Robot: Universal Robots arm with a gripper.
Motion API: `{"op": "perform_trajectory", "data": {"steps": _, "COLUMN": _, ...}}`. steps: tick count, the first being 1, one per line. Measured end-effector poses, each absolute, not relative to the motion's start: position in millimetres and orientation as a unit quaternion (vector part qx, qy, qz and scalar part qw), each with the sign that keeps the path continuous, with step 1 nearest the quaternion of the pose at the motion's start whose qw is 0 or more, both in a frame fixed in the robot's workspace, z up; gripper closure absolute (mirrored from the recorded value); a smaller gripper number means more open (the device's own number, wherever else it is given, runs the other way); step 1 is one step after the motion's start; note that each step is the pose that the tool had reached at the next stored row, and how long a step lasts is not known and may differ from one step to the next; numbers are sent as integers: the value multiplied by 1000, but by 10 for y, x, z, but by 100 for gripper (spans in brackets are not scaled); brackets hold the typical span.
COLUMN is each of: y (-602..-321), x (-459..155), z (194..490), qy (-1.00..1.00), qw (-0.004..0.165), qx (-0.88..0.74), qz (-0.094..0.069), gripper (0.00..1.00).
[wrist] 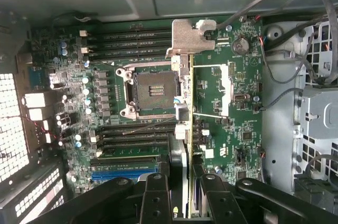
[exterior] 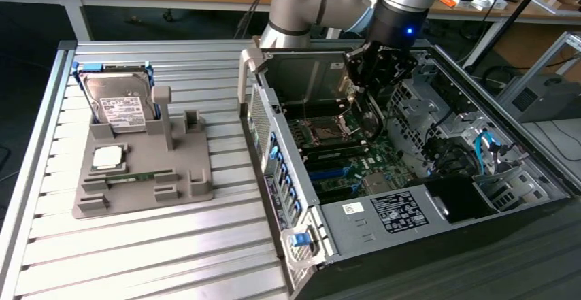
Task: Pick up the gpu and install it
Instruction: 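Pick up the gpu and move the gpu toward the slot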
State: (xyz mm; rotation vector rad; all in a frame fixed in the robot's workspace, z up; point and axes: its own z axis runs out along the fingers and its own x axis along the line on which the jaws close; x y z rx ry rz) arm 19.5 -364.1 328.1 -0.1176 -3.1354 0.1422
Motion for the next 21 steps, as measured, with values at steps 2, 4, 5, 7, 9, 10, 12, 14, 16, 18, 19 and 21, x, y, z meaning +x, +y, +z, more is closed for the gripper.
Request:
{"op": "perform_trajectory", "data": {"steps": 2, "y": -3641, "x": 195, "z": 3281, "qy": -998, "qw": 0, "qx": -37, "qz": 45, "gripper": 73}}
{"op": "perform_trajectory", "data": {"steps": 4, "y": -3641, "x": 196, "z": 3281, "qy": -998, "qw": 0, "qx": -34, "qz": 45, "gripper": 73}}
{"op": "perform_trajectory", "data": {"steps": 5, "y": -3641, "x": 196, "z": 3280, "qy": -998, "qw": 0, "qx": -32, "qz": 45, "gripper": 73}}
{"op": "perform_trajectory", "data": {"steps": 7, "y": -3641, "x": 196, "z": 3281, "qy": -999, "qw": 0, "qx": -29, "qz": 45, "gripper": 73}}
{"op": "perform_trajectory", "data": {"steps": 9, "y": -3641, "x": 196, "z": 3280, "qy": -999, "qw": 0, "qx": -26, "qz": 45, "gripper": 73}}
{"op": "perform_trajectory", "data": {"steps": 10, "y": -3641, "x": 196, "z": 3280, "qy": -999, "qw": 0, "qx": -25, "qz": 45, "gripper": 73}}
{"op": "perform_trajectory", "data": {"steps": 12, "y": -3641, "x": 196, "z": 3281, "qy": -999, "qw": 0, "qx": -22, "qz": 45, "gripper": 73}}
{"op": "perform_trajectory", "data": {"steps": 14, "y": -3641, "x": 196, "z": 3281, "qy": -999, "qw": -1, "qx": -17, "qz": 45, "gripper": 73}}
{"op": "perform_trajectory", "data": {"steps": 16, "y": -3641, "x": 197, "z": 3280, "qy": -999, "qw": -1, "qx": -16, "qz": 45, "gripper": 73}}
{"op": "perform_trajectory", "data": {"steps": 18, "y": -3641, "x": 197, "z": 3281, "qy": -999, "qw": -1, "qx": -16, "qz": 45, "gripper": 73}}
{"op": "perform_trajectory", "data": {"steps": 19, "y": -3641, "x": 197, "z": 3281, "qy": -999, "qw": -1, "qx": -16, "qz": 45, "gripper": 73}}
{"op": "perform_trajectory", "data": {"steps": 21, "y": -3641, "x": 197, "z": 3281, "qy": -999, "qw": -1, "qx": -16, "qz": 45, "gripper": 73}}
